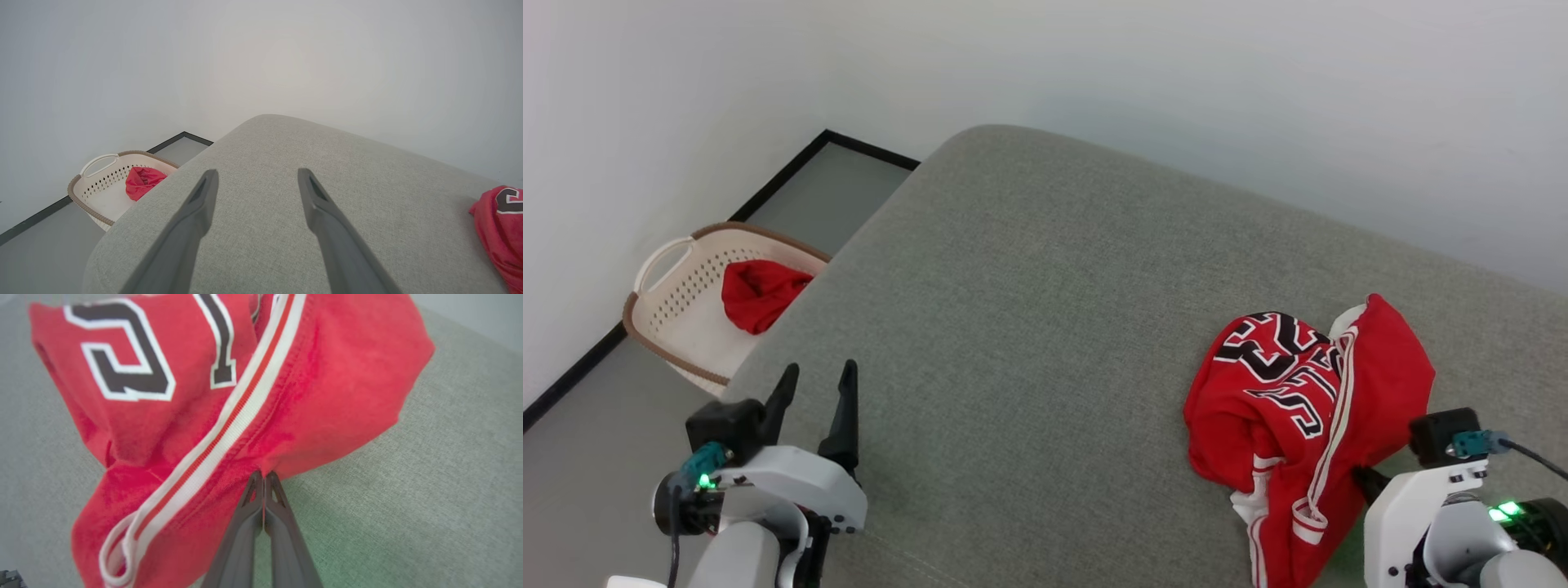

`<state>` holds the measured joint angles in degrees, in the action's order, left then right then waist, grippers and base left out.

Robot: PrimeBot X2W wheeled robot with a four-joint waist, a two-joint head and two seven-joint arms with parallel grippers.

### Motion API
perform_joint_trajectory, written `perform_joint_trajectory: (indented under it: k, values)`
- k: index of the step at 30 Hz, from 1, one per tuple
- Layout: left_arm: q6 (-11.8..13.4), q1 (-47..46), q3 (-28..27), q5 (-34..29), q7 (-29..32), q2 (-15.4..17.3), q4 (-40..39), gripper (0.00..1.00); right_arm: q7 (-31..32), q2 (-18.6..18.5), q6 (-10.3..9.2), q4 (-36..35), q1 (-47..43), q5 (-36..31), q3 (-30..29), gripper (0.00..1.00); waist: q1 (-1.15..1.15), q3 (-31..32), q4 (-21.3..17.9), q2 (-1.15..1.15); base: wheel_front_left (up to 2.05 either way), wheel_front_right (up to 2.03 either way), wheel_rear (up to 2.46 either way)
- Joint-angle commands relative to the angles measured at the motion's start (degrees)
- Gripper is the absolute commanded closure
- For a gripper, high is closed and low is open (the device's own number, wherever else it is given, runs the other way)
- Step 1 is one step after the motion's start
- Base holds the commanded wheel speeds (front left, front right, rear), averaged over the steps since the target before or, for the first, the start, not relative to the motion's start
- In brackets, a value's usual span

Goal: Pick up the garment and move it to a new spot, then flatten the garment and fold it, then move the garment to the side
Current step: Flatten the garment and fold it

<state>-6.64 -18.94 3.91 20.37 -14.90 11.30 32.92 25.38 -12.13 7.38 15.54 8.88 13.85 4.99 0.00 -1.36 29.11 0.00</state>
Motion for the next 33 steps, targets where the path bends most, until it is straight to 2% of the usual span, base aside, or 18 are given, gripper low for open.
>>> perform_joint_trajectory:
  k: [1, 9, 18, 27, 33]
  values:
    - [-0.4, -0.13, -0.16, -0.32, -0.25, 0.2, 0.15, 0.0, -0.23, -0.11, 0.22, -0.58, 0.02, 0.15, -0.59, 1.0, 0.0, 0.38, -0.21, 0.0, 0.0, 0.0, 0.0]
    - [-0.64, -0.22, -0.19, -0.69, -0.25, 0.49, 0.83, 0.0, 0.26, -0.15, 0.22, -3.98, -2.72, -0.12, -6.18, 1.0, 0.0, 2.23, -1.33, 0.0, 0.0, 0.0, 0.0]
    - [-0.89, 1.36, -1.11, -0.57, -0.2, 0.96, 0.28, 0.0, 1.02, -0.13, 0.22, -7.28, -5.15, -0.73, -13.9, 1.0, 0.0, 3.18, -5.75, 0.0, 0.0, 0.0, 0.0]
    - [-0.88, 2.28, -1.47, -1.02, -0.21, 0.43, -0.7, 0.0, 0.47, -1.35, 0.22, -5.71, -7.08, -1.61, -21.13, 1.0, 0.0, 2.81, -9.32, 0.0, 0.0, 0.0, 0.0]
    - [-0.91, 2.18, -1.36, -1.48, -0.21, 0.11, -0.89, 0.0, 0.6, -0.56, 0.21, -3.62, -8.24, -3.52, -24.28, 1.0, 0.0, 2.46, -10.69, 0.0, 0.0, 0.0, 0.0]
